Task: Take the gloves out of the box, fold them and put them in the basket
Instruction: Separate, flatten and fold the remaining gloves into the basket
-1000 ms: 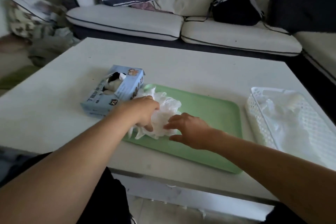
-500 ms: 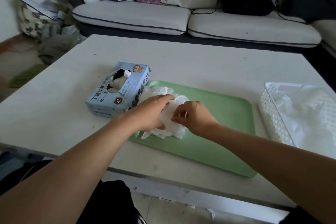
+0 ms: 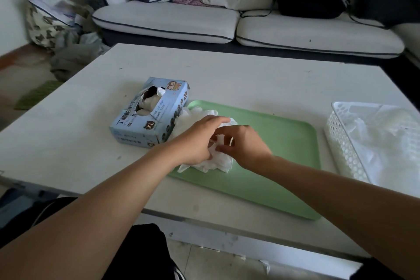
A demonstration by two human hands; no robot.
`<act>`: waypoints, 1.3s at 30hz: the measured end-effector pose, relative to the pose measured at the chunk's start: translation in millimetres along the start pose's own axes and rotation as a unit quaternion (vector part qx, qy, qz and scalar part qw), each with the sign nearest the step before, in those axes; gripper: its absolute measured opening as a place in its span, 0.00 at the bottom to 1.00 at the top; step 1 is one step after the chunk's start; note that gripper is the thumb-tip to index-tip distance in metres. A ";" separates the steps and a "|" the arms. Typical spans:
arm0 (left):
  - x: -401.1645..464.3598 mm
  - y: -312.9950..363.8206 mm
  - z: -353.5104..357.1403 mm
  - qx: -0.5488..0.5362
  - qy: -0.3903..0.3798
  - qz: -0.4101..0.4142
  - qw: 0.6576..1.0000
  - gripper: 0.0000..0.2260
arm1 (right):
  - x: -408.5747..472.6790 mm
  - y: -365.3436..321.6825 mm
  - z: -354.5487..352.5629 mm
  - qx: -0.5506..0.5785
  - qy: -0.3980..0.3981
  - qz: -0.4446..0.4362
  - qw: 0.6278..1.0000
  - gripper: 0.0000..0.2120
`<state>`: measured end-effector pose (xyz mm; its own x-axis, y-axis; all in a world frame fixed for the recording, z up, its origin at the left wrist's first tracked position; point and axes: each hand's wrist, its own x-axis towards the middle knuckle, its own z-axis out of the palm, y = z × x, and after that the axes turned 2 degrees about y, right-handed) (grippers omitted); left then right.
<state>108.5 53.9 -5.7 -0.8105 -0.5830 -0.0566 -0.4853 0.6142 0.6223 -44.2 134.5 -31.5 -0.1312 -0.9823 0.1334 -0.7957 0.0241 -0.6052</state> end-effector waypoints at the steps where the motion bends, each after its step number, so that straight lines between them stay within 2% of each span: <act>1: 0.3 1.0 -0.1 0.011 -0.002 0.010 1.000 0.39 | -0.2 2.9 0.2 0.010 0.004 0.021 1.000 0.12; 4: -0.8 4.3 -8.4 0.097 0.018 0.035 0.995 0.40 | -1.7 11.8 0.8 0.025 -0.013 0.053 0.998 0.02; 6: -1.3 2.8 -17.2 0.196 0.028 0.034 0.980 0.40 | -1.3 14.4 -3.1 0.028 -0.014 0.055 0.998 0.02; 8: -2.8 -2.4 -21.6 0.258 0.004 0.003 0.966 0.39 | 0.3 14.0 -11.7 0.024 -0.026 0.040 0.999 0.03; 11: -3.5 -8.2 -19.6 0.263 -0.040 -0.036 0.963 0.40 | 2.7 10.1 -31.0 -0.011 -0.102 0.019 0.995 0.06; 15: 0.3 -7.1 -17.7 0.246 -0.064 -0.075 0.964 0.54 | 1.1 19.1 -62.5 -0.073 -0.196 0.053 0.976 0.07; 17: 3.8 -8.3 -20.5 0.245 -0.079 -0.088 0.962 0.50 | -3.0 27.8 -78.9 -0.090 -0.281 0.081 0.952 0.05; 19: 8.8 -7.6 -24.4 0.263 -0.099 -0.084 0.956 0.42 | -9.2 36.8 -96.5 -0.074 -0.339 0.119 0.930 0.08; 21: 12.9 -1.0 -27.3 0.278 -0.107 -0.090 0.950 0.39 | -16.0 42.8 -114.4 -0.007 -0.329 0.165 0.930 0.11; 24: 16.7 22.0 -32.1 0.287 -0.095 -0.091 0.949 0.42 | -20.5 45.3 -136.8 0.122 -0.240 0.179 0.946 0.10; 26: 18.6 46.3 -36.1 0.233 -0.063 -0.066 0.968 0.39 | -21.3 41.6 -146.6 0.216 -0.172 0.173 0.945 0.09; 29: 21.8 70.5 -35.7 0.037 -0.078 -0.051 0.995 0.30 | -19.3 30.9 -151.2 0.337 -0.113 0.170 0.919 0.08; 31: 24.0 79.4 -29.8 -0.058 -0.111 -0.043 0.991 0.32 | -18.2 25.0 -154.3 0.376 -0.083 0.167 0.908 0.08; 33: 28.7 84.6 -23.1 -0.134 -0.103 -0.043 0.985 0.33 | -18.3 23.2 -158.5 0.398 -0.071 0.165 0.899 0.08; 35: 35.5 90.7 -21.9 -0.249 -0.093 -0.051 0.963 0.33 | -21.3 23.5 -161.5 0.400 -0.079 0.164 0.898 0.08; 36: 39.4 95.5 -21.9 -0.301 -0.092 -0.050 0.948 0.32 | -23.7 24.9 -162.3 0.395 -0.084 0.163 0.900 0.11; 38: 45.1 103.2 -22.5 -0.344 -0.084 -0.043 0.934 0.32 | -27.1 26.3 -161.4 0.377 -0.100 0.150 0.908 0.17; 39: 48.0 106.2 -20.4 -0.340 -0.074 -0.038 0.937 0.30 | -29.4 25.7 -161.4 0.365 -0.110 0.135 0.915 0.16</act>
<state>24.8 80.3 73.5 -0.8428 -0.5010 -0.1968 -0.2631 0.0644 0.9626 -156.3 194.0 75.7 -0.0799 -0.9742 -0.2111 -0.1345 0.2204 -0.9661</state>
